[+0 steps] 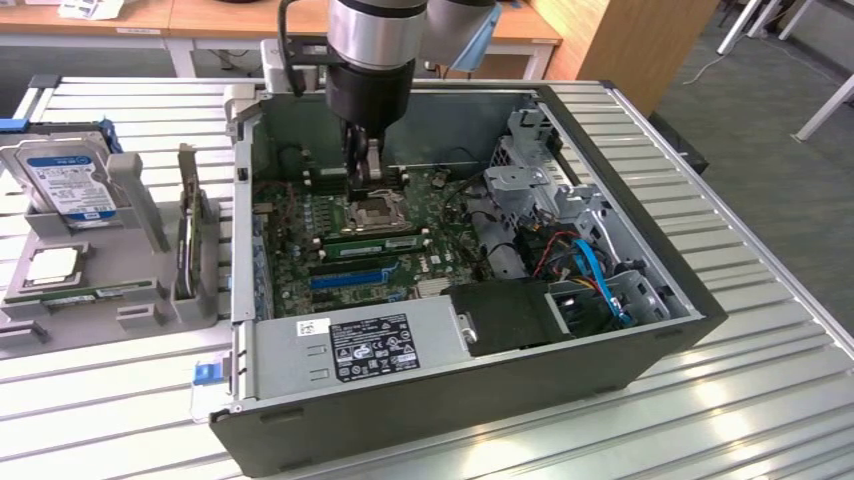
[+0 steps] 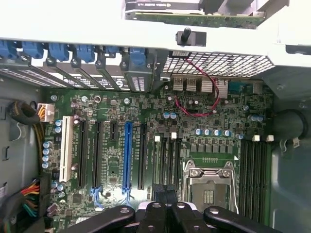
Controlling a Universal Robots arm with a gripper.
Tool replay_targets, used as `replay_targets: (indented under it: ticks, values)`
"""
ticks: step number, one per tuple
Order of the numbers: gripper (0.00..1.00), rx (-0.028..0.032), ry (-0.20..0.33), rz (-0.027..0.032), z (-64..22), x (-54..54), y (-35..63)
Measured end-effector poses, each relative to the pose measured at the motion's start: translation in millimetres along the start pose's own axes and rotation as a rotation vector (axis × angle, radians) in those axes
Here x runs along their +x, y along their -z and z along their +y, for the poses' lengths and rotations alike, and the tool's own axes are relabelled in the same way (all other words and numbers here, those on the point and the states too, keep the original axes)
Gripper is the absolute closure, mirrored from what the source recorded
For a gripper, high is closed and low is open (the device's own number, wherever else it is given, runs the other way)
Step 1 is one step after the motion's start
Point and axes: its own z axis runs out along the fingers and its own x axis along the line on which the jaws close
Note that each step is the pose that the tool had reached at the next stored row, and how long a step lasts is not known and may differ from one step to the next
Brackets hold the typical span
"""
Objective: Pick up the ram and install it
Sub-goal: 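Press down the ram until it locks into place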
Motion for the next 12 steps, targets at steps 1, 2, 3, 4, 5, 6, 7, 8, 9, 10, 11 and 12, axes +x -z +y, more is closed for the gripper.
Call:
replay_targets:
  ticks: [1,2,3,4,5,6,7,8,9,10,11,12]
  values:
    - [0.90,0.0000,0.000,0.0000,0.1,-0.1,1.5]
    - [0.90,0.0000,0.000,0.0001,0.1,-0.2,3.3]
    - [0.90,0.0000,0.000,0.0001,0.2,-0.2,5.0]
    - [0.90,0.0000,0.000,0.0002,0.2,-0.3,6.3]
    - [0.90,0.0000,0.000,0.0002,0.3,-0.4,7.4]
    - [0.90,0.0000,0.000,0.0002,0.3,-0.4,8.6]
    - [0.90,0.0000,0.000,0.0002,0.3,-0.5,10.0]
    - [0.90,0.0000,0.000,0.0003,0.4,-0.5,11.7]
    - [0.90,0.0001,0.000,0.0002,0.4,-0.6,13.1]
    - [0.90,0.0000,0.000,0.0003,0.5,-0.7,14.6]
    - [0.90,0.0000,0.000,0.0004,0.6,-0.7,16.1]
    - [0.90,-0.0001,0.000,0.0004,0.6,-0.8,17.7]
